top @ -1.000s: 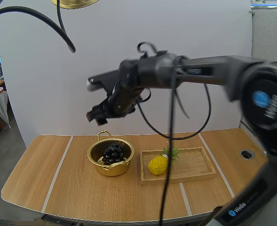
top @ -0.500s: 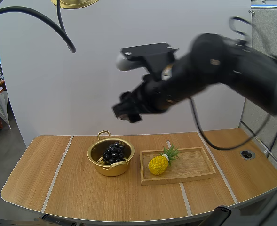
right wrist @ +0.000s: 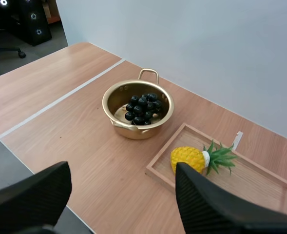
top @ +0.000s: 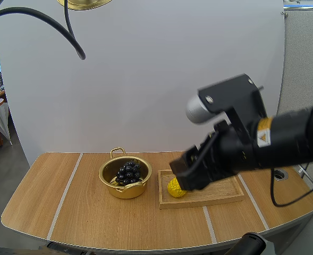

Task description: Open the pot, put the grape inside, and close it

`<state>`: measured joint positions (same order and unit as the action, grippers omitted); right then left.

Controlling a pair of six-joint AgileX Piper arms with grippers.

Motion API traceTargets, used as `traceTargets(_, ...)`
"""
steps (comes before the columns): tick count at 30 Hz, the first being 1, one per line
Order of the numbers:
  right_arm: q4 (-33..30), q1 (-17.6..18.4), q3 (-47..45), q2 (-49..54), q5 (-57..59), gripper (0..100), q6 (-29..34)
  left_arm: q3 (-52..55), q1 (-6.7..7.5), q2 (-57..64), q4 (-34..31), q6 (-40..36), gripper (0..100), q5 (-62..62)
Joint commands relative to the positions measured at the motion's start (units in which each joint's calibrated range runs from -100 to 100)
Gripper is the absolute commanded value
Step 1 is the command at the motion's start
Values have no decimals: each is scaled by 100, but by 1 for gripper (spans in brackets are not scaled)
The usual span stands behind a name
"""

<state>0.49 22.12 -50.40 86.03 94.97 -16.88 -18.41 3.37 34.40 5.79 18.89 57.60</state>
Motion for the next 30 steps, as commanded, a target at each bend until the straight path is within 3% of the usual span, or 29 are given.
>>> traceTargets(1, -49, 1, -274, 456, 503, 100, 9, -39, 20, 47, -45, -48, 0, -249)
traceTargets(16, -158, -161, -560, 1086, 503, 100, 9, -39, 20, 47, -45, -48, 0, -249)
traceTargets(17, -158, -186, -594, 1117, 503, 93, 9, -39, 20, 47, -45, -48, 0, -249)
traceTargets(19, -158, -211, -691, 1195, 503, 56, 9, -39, 20, 47, -45, -48, 0, -249)
traceTargets(20, -158, -218, -752, 1198, 503, 43, 9, -39, 20, 47, -45, -48, 0, -249)
traceTargets(21, -158, -227, -844, 1227, 503, 8, 9, -39, 20, 47, -45, -48, 0, -249)
traceTargets(22, -158, -236, -906, 1242, 503, 0, 9, -39, 20, 47, -45, -48, 0, -249)
traceTargets(30, -254, -254, -1036, 1289, 503, 0, 115, -39, 20, 47, -45, -48, 0, -249)
